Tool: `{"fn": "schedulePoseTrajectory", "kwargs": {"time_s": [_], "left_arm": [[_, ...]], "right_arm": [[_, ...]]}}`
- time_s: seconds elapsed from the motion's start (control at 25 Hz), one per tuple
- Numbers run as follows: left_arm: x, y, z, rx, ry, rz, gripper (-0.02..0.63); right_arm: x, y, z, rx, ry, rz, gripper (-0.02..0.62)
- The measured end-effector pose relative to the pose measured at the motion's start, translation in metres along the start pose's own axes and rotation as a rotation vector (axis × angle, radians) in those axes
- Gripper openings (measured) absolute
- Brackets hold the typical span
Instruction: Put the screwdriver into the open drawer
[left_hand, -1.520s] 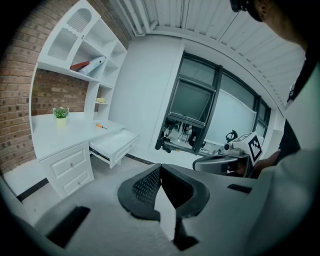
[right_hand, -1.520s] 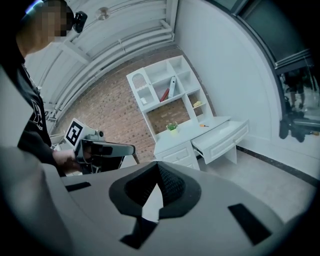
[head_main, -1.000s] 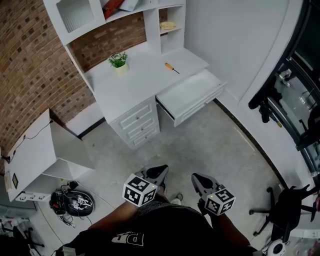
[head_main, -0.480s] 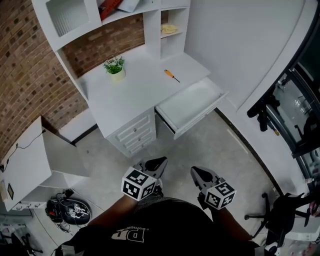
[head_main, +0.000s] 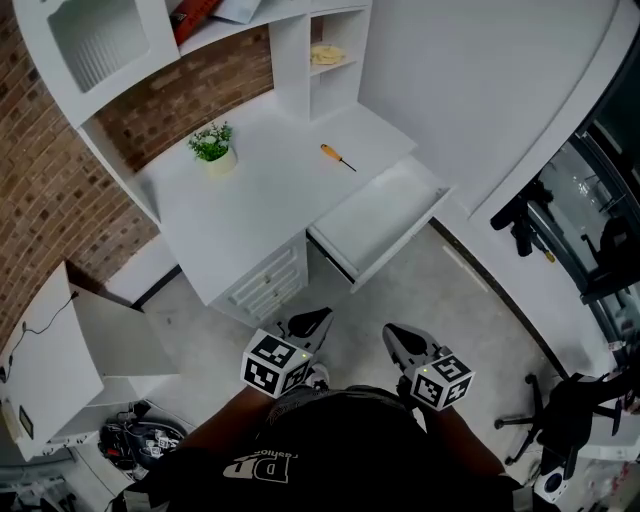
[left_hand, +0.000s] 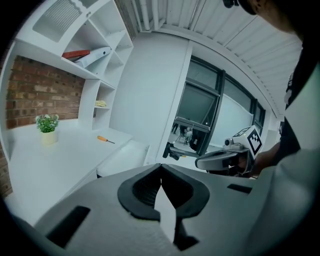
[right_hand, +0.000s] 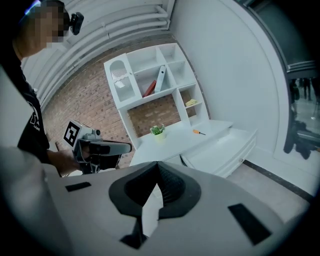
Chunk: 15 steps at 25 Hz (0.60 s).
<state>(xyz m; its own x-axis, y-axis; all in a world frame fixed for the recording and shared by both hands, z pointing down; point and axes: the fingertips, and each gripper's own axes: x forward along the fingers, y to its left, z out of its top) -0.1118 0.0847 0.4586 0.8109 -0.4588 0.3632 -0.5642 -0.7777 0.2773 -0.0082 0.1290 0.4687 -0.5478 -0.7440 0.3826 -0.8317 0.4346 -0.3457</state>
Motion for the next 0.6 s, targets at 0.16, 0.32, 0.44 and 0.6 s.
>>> {"fn": "schedulePoseTrajectory", "kwargs": {"time_s": [0.16,0.32,0.44,0.6], "left_arm": [[0.006,0.021,0.003,-0.008,0.009,-0.014,0.018],[0.008,0.028,0.004,-0.008,0.017,-0.036,0.018],[0.011,0.038,0.0,-0.018,0.032,-0.037,0.018],[0.018,0.046,0.001,-0.027,0.039,-0.037,0.018]], "right_arm": [[0.015,-0.002,0.001,0.018,0.014,-0.019,0.005],[0.023,-0.009,0.01,0.018,0.016,-0.043,0.005],[0.03,-0.014,0.015,0.026,0.019,-0.051,0.005],[0.037,-0.019,0.02,0.03,0.027,-0.05,0.005]]}}
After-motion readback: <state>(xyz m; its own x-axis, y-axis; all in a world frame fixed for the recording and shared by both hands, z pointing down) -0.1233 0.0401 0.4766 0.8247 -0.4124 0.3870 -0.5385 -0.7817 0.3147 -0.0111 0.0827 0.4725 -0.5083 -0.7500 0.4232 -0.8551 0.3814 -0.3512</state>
